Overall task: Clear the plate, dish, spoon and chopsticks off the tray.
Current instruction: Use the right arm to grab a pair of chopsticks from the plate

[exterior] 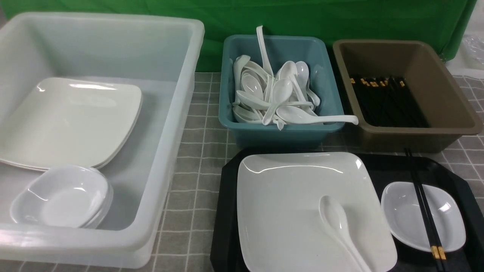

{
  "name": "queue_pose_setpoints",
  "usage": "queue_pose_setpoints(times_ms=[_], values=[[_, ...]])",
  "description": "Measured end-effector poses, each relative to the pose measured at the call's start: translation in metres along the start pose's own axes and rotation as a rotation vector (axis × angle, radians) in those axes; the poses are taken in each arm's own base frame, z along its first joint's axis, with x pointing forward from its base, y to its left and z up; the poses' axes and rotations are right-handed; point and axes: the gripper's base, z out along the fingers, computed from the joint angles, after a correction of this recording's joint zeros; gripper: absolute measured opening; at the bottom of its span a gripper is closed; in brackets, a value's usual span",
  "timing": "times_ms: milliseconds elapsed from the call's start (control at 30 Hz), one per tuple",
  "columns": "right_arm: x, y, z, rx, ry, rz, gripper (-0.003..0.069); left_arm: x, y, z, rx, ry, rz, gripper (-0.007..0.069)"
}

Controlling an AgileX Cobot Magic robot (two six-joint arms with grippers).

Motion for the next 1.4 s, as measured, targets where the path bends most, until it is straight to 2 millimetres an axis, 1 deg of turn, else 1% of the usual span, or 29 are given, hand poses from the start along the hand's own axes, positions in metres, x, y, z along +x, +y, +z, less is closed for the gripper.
queue_pose_setpoints(times_ms=[33,100,133,167,200,233,267,333,433,533,567,633,700,767,800,833,867,900,933,967,1067,1100,1200,1267,1300,1333,1367,1400], values=[[0.0,0.0,0.0,0.0,0.0,0.0,0.024,-0.013,-0.014,0.003,0.016,0.073,0.11,0.0009],[0.0,0.0,0.0,0.0,0.0,0.0,0.024,-0.029,-0.029,0.01,0.029,0.175,0.231,0.0009],[0.0,0.0,0.0,0.0,0.0,0.0,0.024,-0.033,-0.033,0.014,0.036,0.211,0.26,0.0009],[0.0,0.0,0.0,0.0,0.0,0.0,0.024,-0.043,-0.045,0.028,0.07,0.311,0.318,0.0009],[0.0,0.0,0.0,0.0,0.0,0.0,0.024,-0.042,-0.045,0.028,0.071,0.319,0.323,0.0009],[0.0,0.0,0.0,0.0,0.0,0.0,0.024,-0.046,-0.054,0.038,0.122,0.394,0.344,0.0009],[0.0,0.0,0.0,0.0,0.0,0.0,0.024,-0.045,-0.06,0.049,0.163,0.468,0.359,0.0009],[0.0,0.0,0.0,0.0,0.0,0.0,0.024,-0.038,-0.069,0.063,0.232,0.555,0.39,0.0009],[0.0,0.0,0.0,0.0,0.0,0.0,0.024,-0.019,-0.084,0.081,0.336,0.672,0.443,0.0009],[0.0,0.0,0.0,0.0,0.0,0.0,0.024,0.007,-0.103,0.097,0.44,0.726,0.467,0.0009],[0.0,0.0,0.0,0.0,0.0,0.0,0.024,0.009,-0.105,0.097,0.453,0.72,0.468,0.0009],[0.0,0.0,0.0,0.0,0.0,0.0,0.024,0.02,-0.114,0.103,0.489,0.721,0.481,0.0009],[0.0,0.0,0.0,0.0,-0.004,0.0,0.024,0.032,-0.123,0.105,0.54,0.724,0.514,0.0009],[-0.003,0.0,0.0,-0.001,-0.032,0.013,0.024,0.037,-0.126,0.104,0.563,0.737,0.528,0.0009],[-0.005,0.001,0.0,-0.007,-0.061,0.057,0.024,0.038,-0.127,0.102,0.573,0.745,0.533,0.0009],[-0.008,0.001,0.0,-0.014,-0.09,0.122,0.024,0.039,-0.128,0.102,0.578,0.751,0.533,0.0009],[-0.015,0.001,-0.001,-0.037,-0.16,0.279,0.024,0.038,-0.128,0.099,0.585,0.759,0.534,0.0009],[-0.015,0.001,-0.001,-0.04,-0.168,0.3,0.024,0.037,-0.128,0.099,0.586,0.76,0.534,0.0009],[-0.022,0.001,-0.003,-0.066,-0.235,0.46,0.024,0.034,-0.127,0.095,0.595,0.765,0.534,0.0009],[-0.025,0.0,-0.004,-0.078,-0.278,0.512,0.024,0.031,-0.127,0.092,0.601,0.766,0.534,0.0009],[-0.03,0.0,-0.005,-0.096,-0.327,0.579,0.024,0.025,-0.126,0.086,0.622,0.764,0.546,0.0009],[-0.03,0.001,-0.005,-0.102,-0.299,0.585,0.0237,0.023,-0.125,0.084,0.627,0.765,0.548,0.0009],[-0.042,0.004,-0.007,-0.117,-0.142,0.534,0.0206,0.02,-0.124,0.08,0.638,0.769,0.556,0.0009],[-0.061,0.006,-0.009,-0.14,-0.053,0.441,0.0185,0.019,-0.124,0.079,0.64,0.77,0.557,0.0009],[-0.079,0.009,-0.006,-0.164,0.063,0.344,0.0174,0.019,-0.124,0.078,0.641,0.769,0.557,0.0009],[-0.082,0.01,-0.006,-0.169,0.079,0.33,0.0173,0.019,-0.124,0.078,0.641,0.769,0.557,0.0009],[-0.104,0.016,0.006,-0.203,0.245,0.227,0.0172,0.018,-0.125,0.079,0.643,0.765,0.56,0.0009],[-0.108,0.018,0.015,-0.209,0.336,0.194,0.0174,0.017,-0.125,0.079,0.645,0.761,0.562,0.0009]])
